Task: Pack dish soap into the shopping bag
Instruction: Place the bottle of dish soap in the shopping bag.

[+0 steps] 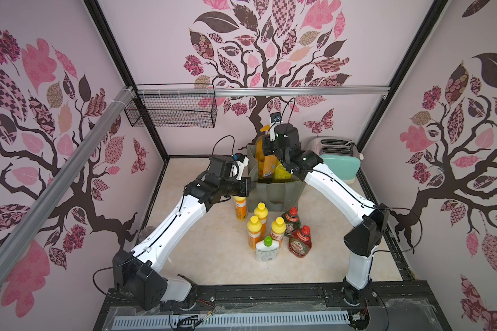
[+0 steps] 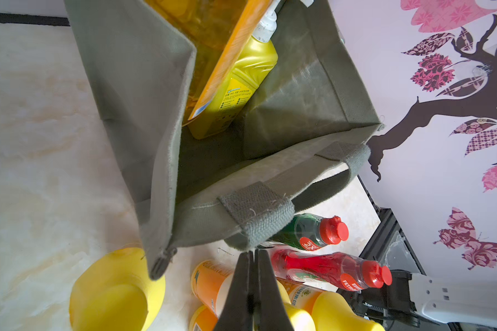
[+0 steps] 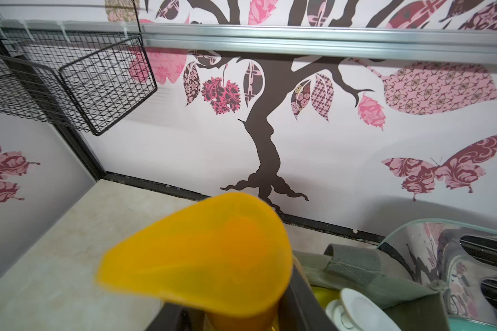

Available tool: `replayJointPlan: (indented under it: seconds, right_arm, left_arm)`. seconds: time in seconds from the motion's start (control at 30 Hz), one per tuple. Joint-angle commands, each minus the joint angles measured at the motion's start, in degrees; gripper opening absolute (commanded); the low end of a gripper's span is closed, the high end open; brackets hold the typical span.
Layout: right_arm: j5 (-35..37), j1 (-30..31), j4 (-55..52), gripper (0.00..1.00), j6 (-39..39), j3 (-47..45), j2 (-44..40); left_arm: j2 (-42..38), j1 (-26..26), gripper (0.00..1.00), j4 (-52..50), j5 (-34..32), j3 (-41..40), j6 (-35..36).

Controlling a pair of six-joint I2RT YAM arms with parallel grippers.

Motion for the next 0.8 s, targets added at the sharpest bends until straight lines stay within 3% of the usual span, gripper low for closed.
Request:
replayJointPlan:
  seconds: [0.0, 0.47, 0.67, 0.77]
  right_arm:
    - [10.3, -0.7, 15.7, 0.0, 0.0, -0.6, -2.6]
    - [17.4, -0.7, 30.4, 0.0, -1.5, -13.5, -0.3]
    - [15.5, -1.6, 31.0, 0.0, 4.6, -20.4, -0.7]
    - [13.0, -2.4, 29.5, 0.06, 7.9, -22.4, -0.3]
  left_arm:
    - [-1.6, -0.3, 0.0, 1.6, 1.4, 0.1, -0.7]
    - [-3.4, -0.3, 0.0, 0.4, 1.6, 1.0, -1.0]
    - [-3.7, -0.4, 0.0, -0.2, 1.2, 2.2, -1.3]
    - [-3.7, -0.3, 0.08, -0.8, 0.4, 3.2, -1.1]
